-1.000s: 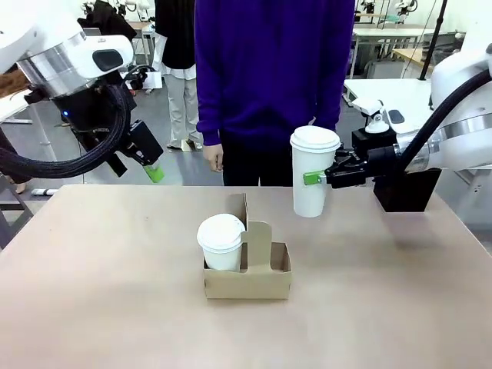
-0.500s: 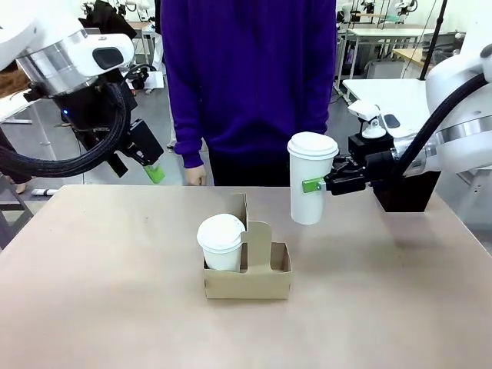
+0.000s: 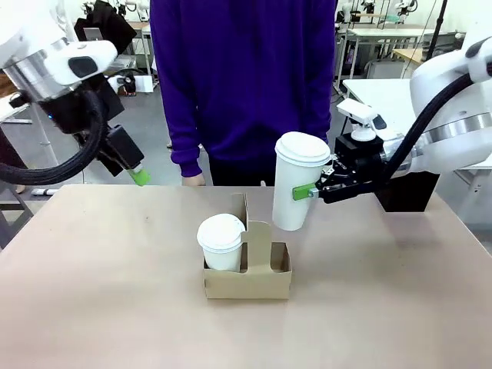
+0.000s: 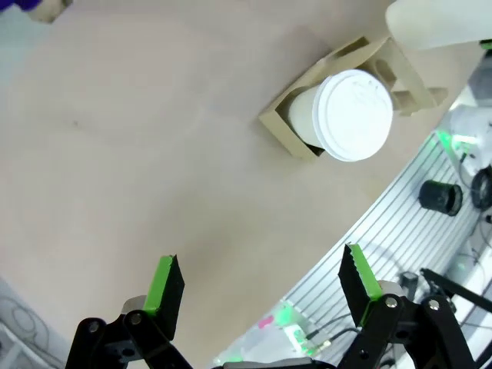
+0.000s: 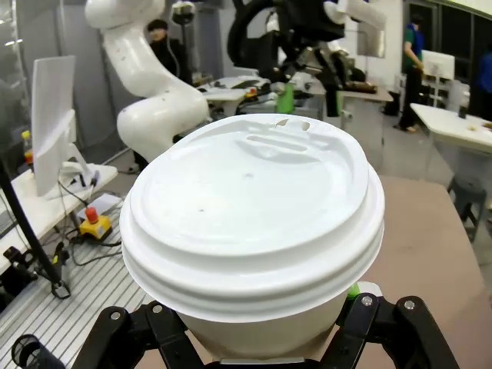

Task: Pour a drink into a cup and package it in a carrier.
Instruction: Insert the held 600 ml Paper Cup into the Cup Carrier.

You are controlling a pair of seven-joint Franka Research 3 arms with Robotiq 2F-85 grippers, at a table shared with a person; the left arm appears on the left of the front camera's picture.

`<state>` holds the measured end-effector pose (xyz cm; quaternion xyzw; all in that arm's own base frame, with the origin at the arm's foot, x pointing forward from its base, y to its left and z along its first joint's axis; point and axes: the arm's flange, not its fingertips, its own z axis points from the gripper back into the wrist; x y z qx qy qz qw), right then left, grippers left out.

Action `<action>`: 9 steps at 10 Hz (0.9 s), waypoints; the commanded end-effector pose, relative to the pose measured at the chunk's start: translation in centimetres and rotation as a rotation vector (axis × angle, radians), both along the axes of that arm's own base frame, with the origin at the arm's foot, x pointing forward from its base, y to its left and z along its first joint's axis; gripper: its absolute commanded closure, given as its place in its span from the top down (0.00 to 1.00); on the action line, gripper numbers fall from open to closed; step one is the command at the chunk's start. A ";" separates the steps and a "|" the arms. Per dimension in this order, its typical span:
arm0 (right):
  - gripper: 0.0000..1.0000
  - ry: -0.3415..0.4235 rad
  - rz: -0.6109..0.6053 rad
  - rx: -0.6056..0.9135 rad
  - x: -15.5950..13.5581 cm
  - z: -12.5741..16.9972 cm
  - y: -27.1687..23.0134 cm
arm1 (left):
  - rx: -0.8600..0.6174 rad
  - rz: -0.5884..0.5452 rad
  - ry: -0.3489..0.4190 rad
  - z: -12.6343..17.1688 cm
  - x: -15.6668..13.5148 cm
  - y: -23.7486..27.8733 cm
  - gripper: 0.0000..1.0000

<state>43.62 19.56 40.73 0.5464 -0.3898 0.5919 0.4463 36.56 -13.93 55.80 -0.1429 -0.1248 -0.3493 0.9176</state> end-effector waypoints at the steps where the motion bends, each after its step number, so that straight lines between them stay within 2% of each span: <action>1: 0.81 -0.018 0.053 0.018 1.3 -1.2 1.0 | -0.112 -0.113 -0.039 -1.3 0.0 2.3 1.00; 4: 0.81 -0.008 0.068 0.013 1.8 -3.5 2.3 | -0.191 -0.232 -0.122 -2.9 -0.1 6.3 1.00; 9: 0.81 0.075 0.134 0.017 2.0 -6.7 3.5 | -0.222 -0.311 -0.121 -4.6 0.5 9.7 1.00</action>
